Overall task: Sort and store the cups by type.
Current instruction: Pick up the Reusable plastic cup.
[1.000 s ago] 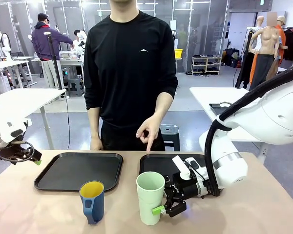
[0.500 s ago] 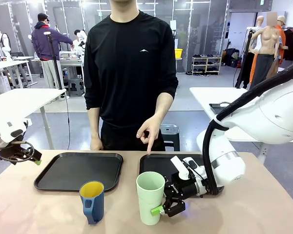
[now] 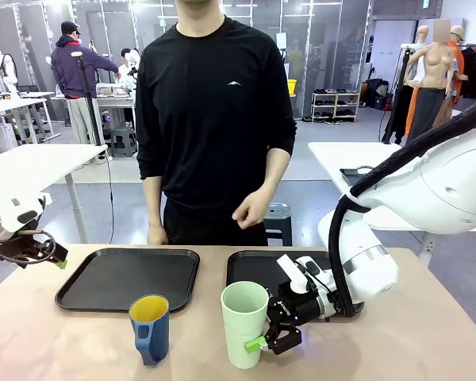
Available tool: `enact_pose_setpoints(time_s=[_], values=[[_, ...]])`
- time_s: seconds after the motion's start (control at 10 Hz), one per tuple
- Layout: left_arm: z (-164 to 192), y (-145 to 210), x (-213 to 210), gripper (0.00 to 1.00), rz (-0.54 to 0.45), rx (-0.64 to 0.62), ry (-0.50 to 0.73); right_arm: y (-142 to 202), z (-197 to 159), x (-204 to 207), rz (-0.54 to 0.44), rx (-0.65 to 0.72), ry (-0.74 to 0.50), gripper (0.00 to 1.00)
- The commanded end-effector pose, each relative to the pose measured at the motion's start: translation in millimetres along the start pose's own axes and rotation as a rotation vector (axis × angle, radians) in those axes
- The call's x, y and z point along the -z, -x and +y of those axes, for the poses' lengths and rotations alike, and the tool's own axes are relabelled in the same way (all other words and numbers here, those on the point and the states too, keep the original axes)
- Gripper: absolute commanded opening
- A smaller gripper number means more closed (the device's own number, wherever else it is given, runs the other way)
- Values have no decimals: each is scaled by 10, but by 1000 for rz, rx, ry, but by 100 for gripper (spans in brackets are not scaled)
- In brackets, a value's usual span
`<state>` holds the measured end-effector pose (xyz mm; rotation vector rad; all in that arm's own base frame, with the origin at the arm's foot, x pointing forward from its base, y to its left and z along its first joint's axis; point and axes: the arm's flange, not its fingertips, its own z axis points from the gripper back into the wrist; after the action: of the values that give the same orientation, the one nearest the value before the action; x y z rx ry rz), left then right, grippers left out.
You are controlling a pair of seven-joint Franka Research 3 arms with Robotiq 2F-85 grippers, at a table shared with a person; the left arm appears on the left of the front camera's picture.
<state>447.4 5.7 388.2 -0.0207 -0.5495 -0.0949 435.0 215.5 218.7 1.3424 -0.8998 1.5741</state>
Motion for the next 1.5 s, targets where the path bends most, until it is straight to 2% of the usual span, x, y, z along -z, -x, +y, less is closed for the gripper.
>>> enact_pose_setpoints(time_s=[0.0, 0.3, 0.6, 0.9, 1.0, 1.4], values=[[11, 2, 6, 100, 0, -5, 1, 10, 16, 14, -14, -15, -8, 38], [11, 2, 6, 100, 0, -5, 1, -415, 138, 40, -47, -55, 30, 38], [11, 2, 6, 100, 0, -5, 1, -833, 275, 80, -23, -80, 37, 38], [11, 2, 6, 100, 0, -5, 1, -903, 229, 68, -8, -61, 64, 38], [11, 2, 6, 100, 0, -5, 1, -881, 262, 45, -22, -110, 23, 38], [11, 2, 6, 100, 0, -5, 1, -881, 262, 45, -22, -110, 23, 38]])
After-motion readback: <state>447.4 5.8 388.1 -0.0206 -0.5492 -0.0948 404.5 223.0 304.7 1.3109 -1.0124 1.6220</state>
